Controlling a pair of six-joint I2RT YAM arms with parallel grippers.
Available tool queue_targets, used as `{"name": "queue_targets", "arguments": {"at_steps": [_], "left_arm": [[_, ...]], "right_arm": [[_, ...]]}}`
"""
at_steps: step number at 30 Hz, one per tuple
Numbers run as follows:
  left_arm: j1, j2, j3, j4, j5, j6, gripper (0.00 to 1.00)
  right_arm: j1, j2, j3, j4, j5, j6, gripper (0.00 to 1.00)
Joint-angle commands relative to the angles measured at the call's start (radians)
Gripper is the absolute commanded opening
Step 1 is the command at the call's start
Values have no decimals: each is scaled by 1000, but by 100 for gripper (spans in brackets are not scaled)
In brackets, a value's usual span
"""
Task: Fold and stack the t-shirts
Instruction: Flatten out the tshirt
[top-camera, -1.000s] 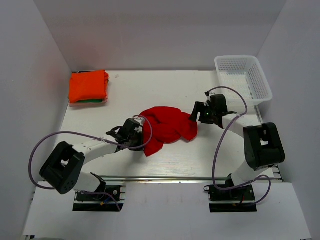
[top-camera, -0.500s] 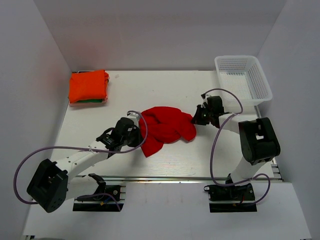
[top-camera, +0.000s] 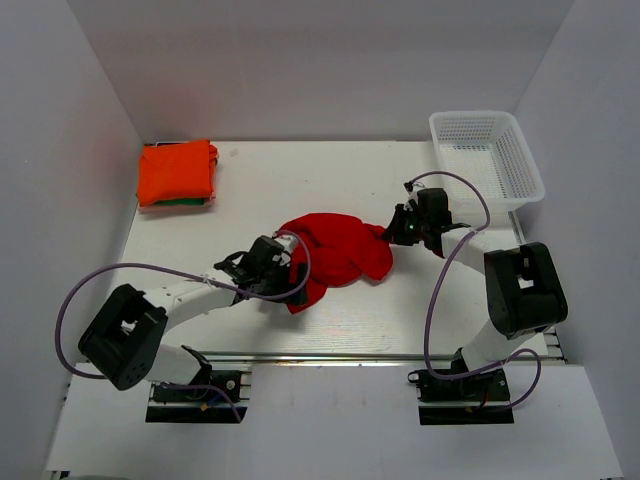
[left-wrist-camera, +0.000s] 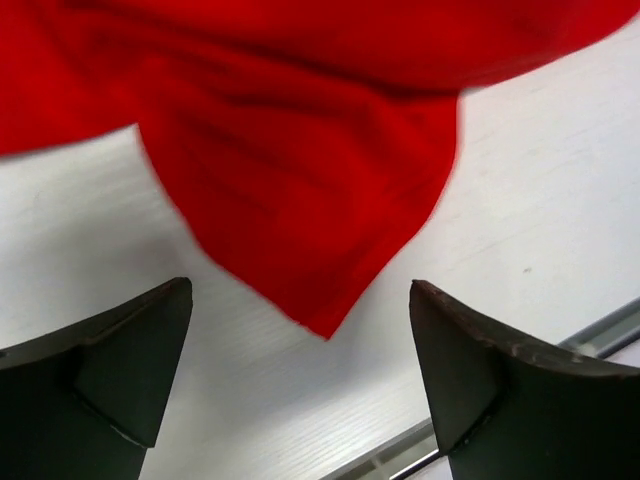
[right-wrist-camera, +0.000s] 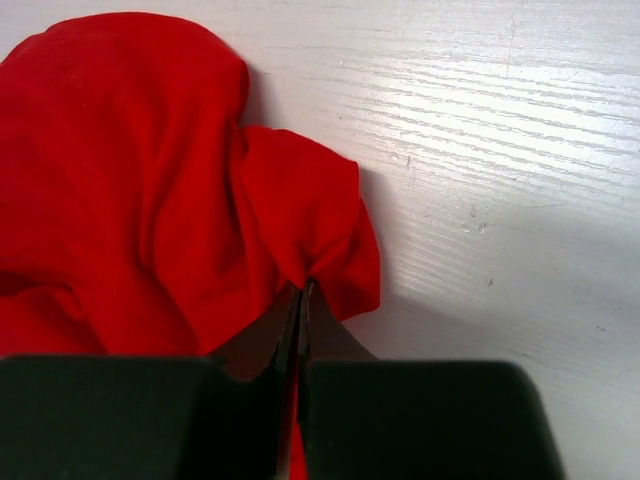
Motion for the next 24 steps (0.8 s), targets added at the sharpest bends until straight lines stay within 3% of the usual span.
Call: {"name": "queue_targets", "arguments": {"at_steps": [1, 6, 11, 14, 18, 21, 22, 24], "left_arm": [[-30, 21, 26, -44, 11, 13, 99], [-68, 52, 50, -33, -15, 13, 98], [-131, 185, 130, -182, -218, -24, 91], [-168, 239, 171, -260, -313, -67, 82], [-198, 319, 210, -338, -418, -120, 60], [-223, 351, 234, -378, -439, -154, 24], [-223, 351, 248, -387, -439, -154, 2], [-232, 322, 259, -398, -439, -165, 0]], "right_arm": [[5, -28, -5, 20, -19, -8, 0], [4, -23, -5, 18, -18, -6, 0], [4, -26, -3, 17, -22, -3, 0], [3, -29, -5, 15, -22, -3, 0], [7, -32, -11, 20, -24, 5, 0], [2, -35, -14, 25, -24, 6, 0], [0, -38, -14, 25, -28, 6, 0], [2, -51, -19, 28, -33, 9, 0]]}}
